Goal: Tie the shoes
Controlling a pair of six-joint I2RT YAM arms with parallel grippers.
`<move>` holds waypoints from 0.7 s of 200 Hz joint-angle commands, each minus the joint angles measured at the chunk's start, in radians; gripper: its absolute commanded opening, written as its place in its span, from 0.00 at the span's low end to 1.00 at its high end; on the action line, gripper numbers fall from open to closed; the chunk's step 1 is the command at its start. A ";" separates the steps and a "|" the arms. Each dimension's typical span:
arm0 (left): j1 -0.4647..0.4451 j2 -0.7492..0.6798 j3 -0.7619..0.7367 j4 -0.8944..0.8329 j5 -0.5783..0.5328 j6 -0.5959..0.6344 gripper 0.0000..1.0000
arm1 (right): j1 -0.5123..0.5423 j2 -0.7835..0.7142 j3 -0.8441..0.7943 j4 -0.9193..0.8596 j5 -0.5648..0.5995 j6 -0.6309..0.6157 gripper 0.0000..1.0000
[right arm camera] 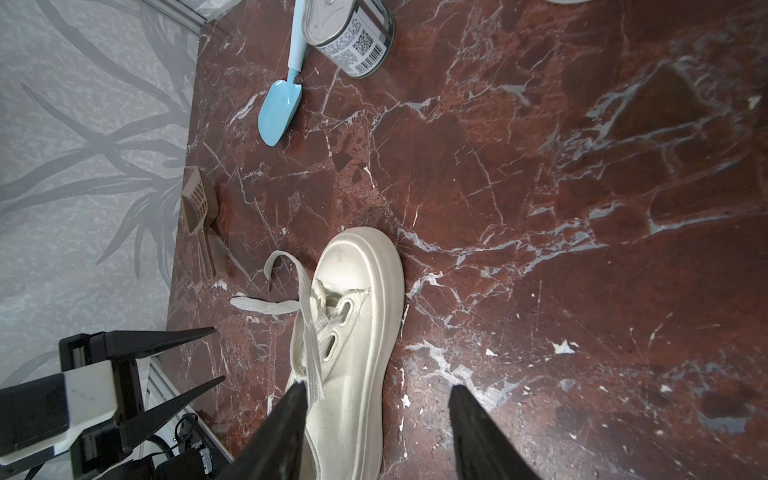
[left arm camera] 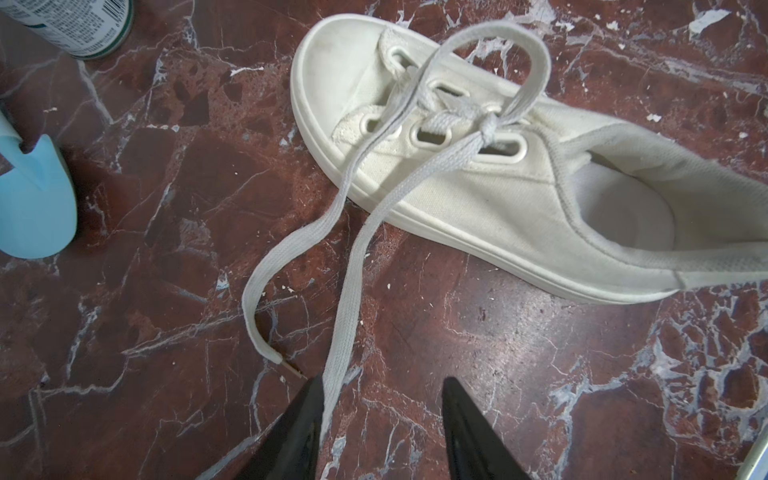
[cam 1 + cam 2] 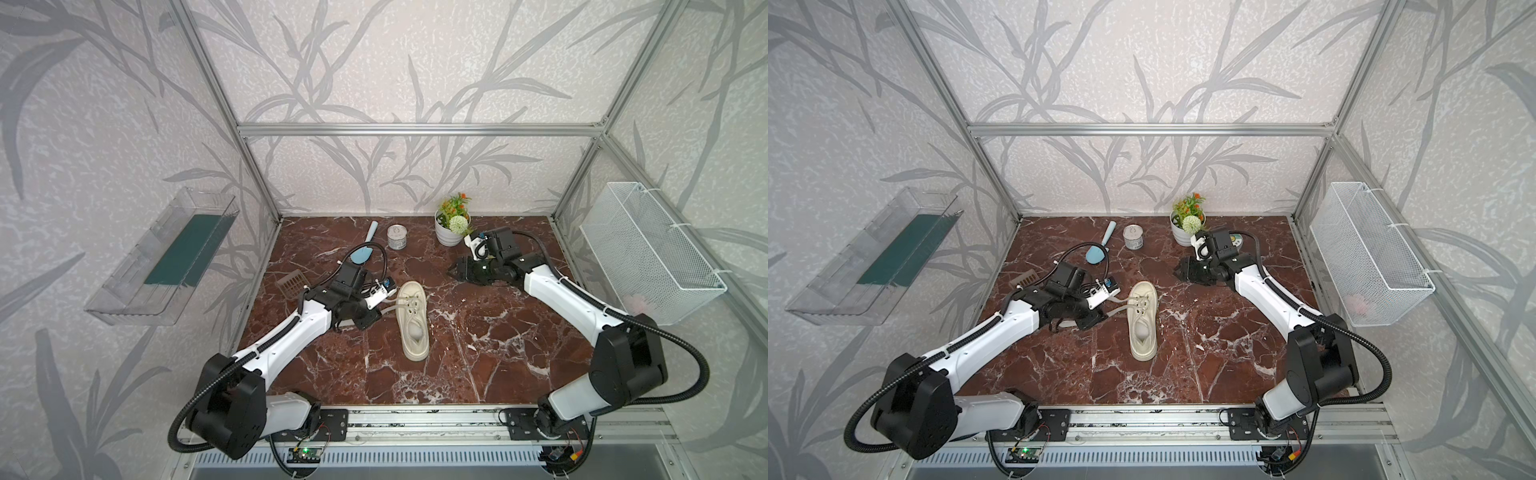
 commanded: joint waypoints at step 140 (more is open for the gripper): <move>0.001 0.402 0.183 0.025 -0.016 0.053 0.39 | -0.065 -0.020 -0.024 -0.017 -0.047 -0.039 0.55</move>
